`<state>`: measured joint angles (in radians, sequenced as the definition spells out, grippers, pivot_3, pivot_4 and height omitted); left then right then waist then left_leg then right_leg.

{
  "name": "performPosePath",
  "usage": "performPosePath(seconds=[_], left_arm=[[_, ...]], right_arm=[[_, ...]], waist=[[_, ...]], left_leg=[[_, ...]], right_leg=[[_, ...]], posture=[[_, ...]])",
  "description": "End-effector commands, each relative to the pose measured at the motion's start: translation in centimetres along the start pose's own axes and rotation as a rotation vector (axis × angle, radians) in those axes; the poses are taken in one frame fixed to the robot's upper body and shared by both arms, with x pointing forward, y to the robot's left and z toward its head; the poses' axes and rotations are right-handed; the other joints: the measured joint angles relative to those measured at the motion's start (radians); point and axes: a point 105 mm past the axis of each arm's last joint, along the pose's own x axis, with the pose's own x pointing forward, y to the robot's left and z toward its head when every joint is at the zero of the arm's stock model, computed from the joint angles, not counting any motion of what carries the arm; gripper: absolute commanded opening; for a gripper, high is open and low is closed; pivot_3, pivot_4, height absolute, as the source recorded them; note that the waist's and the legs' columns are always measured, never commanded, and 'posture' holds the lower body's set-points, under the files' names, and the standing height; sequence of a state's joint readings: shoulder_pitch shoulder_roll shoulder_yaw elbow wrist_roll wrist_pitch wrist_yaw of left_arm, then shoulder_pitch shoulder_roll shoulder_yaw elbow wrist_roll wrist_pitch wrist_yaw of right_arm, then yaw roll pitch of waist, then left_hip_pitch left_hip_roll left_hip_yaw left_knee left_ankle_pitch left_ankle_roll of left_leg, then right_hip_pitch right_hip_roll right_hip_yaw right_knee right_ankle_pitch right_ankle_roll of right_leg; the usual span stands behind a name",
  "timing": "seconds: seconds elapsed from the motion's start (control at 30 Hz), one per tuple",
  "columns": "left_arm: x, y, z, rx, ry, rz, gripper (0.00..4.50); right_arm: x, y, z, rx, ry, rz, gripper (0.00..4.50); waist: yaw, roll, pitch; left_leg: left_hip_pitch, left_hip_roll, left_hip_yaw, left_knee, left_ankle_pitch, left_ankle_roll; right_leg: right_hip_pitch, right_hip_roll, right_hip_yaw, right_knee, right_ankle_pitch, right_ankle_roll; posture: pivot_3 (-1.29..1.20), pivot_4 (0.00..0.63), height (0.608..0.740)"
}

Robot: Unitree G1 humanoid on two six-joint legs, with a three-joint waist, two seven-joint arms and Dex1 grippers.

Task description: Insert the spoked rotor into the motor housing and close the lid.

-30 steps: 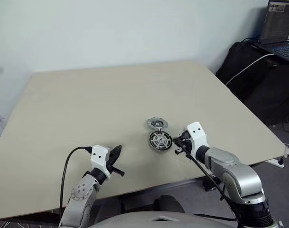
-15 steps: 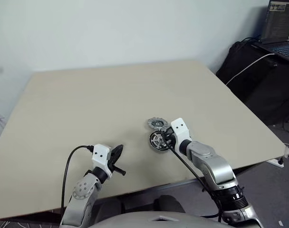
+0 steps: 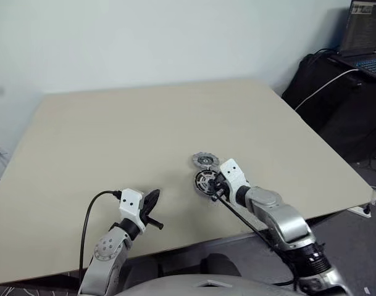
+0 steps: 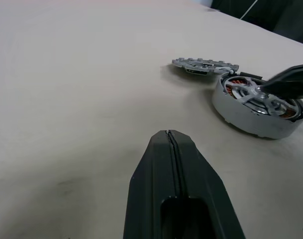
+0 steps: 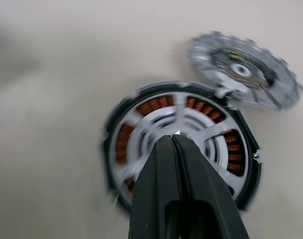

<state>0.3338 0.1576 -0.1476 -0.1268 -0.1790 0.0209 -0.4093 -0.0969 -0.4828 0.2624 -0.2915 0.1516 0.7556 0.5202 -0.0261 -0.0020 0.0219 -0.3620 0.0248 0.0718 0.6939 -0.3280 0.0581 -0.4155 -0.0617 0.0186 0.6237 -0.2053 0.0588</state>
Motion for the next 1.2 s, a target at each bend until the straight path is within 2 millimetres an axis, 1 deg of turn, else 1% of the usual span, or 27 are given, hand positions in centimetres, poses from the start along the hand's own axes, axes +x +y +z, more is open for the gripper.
performPosePath(seconds=[0.03, 0.13, 0.23, 0.37, 0.53, 0.8, 1.17, 1.2], left_arm=[[0.5, -0.5, 1.6, 0.007, -0.063, -0.017, 0.00], [0.6, -0.6, 1.6, 0.002, -0.062, -0.019, 0.00], [0.6, -0.7, 1.5, -0.006, -0.063, -0.019, 0.00], [0.6, -0.9, 1.4, -0.011, -0.063, -0.018, 0.00], [0.5, -0.8, 1.4, -0.011, -0.066, -0.013, 0.00], [0.3, -0.5, 1.5, -0.004, -0.069, -0.003, 0.00], [0.2, -0.4, 1.6, -0.003, -0.071, 0.003, 0.00], [0.2, -0.4, 1.6, -0.003, -0.071, 0.004, 0.00]], right_arm=[[-1.7, 0.9, 1.8, -0.112, -0.015, 0.117, 0.65], [-2.7, 1.0, 1.5, -0.184, 0.040, 0.176, 1.61], [-3.1, 0.4, 1.0, -0.305, 0.113, 0.197, 2.57], [-3.0, 0.6, 0.8, -0.414, 0.169, 0.265, 2.57], [-2.0, 0.2, 0.8, -0.515, 0.208, 0.296, 2.57], [-0.5, 0.0, 0.7, -0.562, 0.216, 0.309, 2.57], [0.5, 0.2, -0.3, -0.556, 0.247, 0.354, 2.57], [0.5, 0.2, -0.4, -0.556, 0.250, 0.354, 2.39]], waist=[[0.002, 0.000, 0.000], [0.002, -0.001, 0.001], [0.002, -0.002, 0.001], [0.002, -0.003, 0.001], [0.005, -0.003, 0.002], [0.007, -0.003, 0.002], [0.007, -0.003, 0.001], [0.006, -0.003, 0.001]], left_leg=[[0.000, 0.000, 0.000, 0.000, 0.000, 0.000], [0.000, 0.000, 0.000, 0.000, 0.000, 0.000], [0.001, 0.000, -0.001, 0.000, 0.000, 0.000], [0.001, 0.000, -0.001, 0.000, 0.000, 0.000], [0.001, 0.000, -0.001, 0.000, 0.000, 0.000], [0.000, 0.000, -0.001, 0.000, 0.000, 0.000], [0.001, -0.001, -0.001, 0.001, 0.000, 0.000], [0.001, -0.001, -0.001, 0.001, 0.000, 0.000]], right_leg=[[0.000, 0.000, 0.000, 0.000, 0.000, 0.000], [0.000, 0.000, -0.001, 0.000, 0.000, 0.000], [0.000, 0.000, -0.001, 0.000, 0.000, 0.000], [0.000, 0.000, -0.001, 0.000, -0.003, 0.004], [0.000, 0.000, -0.001, -0.001, 0.000, 0.000], [0.001, 0.000, -0.001, -0.001, 0.000, 0.000], [0.002, 0.000, -0.001, 0.000, 0.000, 0.000], [0.002, 0.000, -0.001, 0.000, 0.000, 0.000]], posture=[[0.00, 0.000, 0.740], [0.00, 0.000, 0.740], [0.00, 0.000, 0.740], [0.00, 0.000, 0.740], [0.00, 0.000, 0.740], [0.00, 0.000, 0.740], [0.00, 0.000, 0.740], [0.00, 0.000, 0.740]])
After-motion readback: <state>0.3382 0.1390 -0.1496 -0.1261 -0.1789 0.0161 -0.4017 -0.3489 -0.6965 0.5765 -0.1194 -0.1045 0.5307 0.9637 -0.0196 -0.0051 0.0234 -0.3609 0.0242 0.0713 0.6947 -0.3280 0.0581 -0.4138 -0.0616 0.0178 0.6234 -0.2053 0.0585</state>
